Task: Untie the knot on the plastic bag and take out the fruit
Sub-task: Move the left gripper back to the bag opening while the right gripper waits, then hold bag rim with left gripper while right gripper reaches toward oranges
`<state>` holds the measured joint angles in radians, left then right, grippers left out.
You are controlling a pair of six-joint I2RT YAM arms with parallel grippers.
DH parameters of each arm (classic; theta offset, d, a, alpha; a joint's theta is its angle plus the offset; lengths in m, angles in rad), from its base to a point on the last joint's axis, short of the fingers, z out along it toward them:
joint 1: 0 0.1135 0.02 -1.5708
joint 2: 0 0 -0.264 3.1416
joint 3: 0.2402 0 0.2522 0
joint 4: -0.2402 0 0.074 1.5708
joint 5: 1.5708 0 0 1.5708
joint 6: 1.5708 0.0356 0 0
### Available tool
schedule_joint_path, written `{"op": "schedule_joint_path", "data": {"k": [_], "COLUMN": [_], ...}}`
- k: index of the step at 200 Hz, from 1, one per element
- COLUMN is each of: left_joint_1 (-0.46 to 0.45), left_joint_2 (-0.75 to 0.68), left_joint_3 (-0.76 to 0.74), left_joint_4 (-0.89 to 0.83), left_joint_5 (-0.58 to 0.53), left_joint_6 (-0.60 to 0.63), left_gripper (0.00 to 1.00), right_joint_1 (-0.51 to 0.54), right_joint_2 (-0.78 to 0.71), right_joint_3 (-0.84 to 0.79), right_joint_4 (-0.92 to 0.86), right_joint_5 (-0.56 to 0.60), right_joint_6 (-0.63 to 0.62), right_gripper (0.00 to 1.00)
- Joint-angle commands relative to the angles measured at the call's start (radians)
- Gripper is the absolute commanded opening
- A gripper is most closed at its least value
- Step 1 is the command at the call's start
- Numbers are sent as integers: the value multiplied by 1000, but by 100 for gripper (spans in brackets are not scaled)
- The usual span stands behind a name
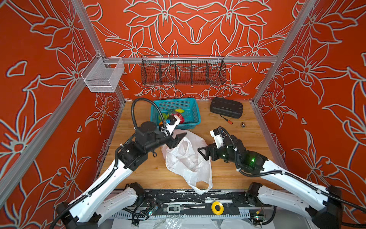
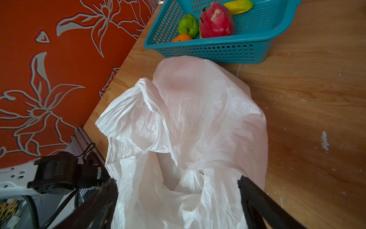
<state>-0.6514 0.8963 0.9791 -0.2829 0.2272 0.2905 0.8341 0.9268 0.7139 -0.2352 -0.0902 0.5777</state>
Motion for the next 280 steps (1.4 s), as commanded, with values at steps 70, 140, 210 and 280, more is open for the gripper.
{"op": "schedule_joint_path", "data": {"k": [70, 140, 210, 280], "left_joint_1": [-281, -294, -294, -261], "left_joint_2": [223, 342, 448, 510], "left_joint_3": [-11, -34, -31, 104], "left_joint_4": [-282, -357, -307, -265], "left_joint_5": [-304, -502, -677, -676], "left_joint_6": [630, 693, 717, 393], "left_gripper": [61, 72, 76, 42], "right_joint_1": [-14, -31, -44, -44], "right_joint_2": [-53, -84, -80, -105], "right_joint_3": [-49, -71, -71, -54], "right_joint_4": [-11, 0, 14, 24], "right_joint_5": [85, 86, 72, 20], "right_joint_6": [14, 13, 19, 49], "right_gripper": [97, 97, 97, 93]}}
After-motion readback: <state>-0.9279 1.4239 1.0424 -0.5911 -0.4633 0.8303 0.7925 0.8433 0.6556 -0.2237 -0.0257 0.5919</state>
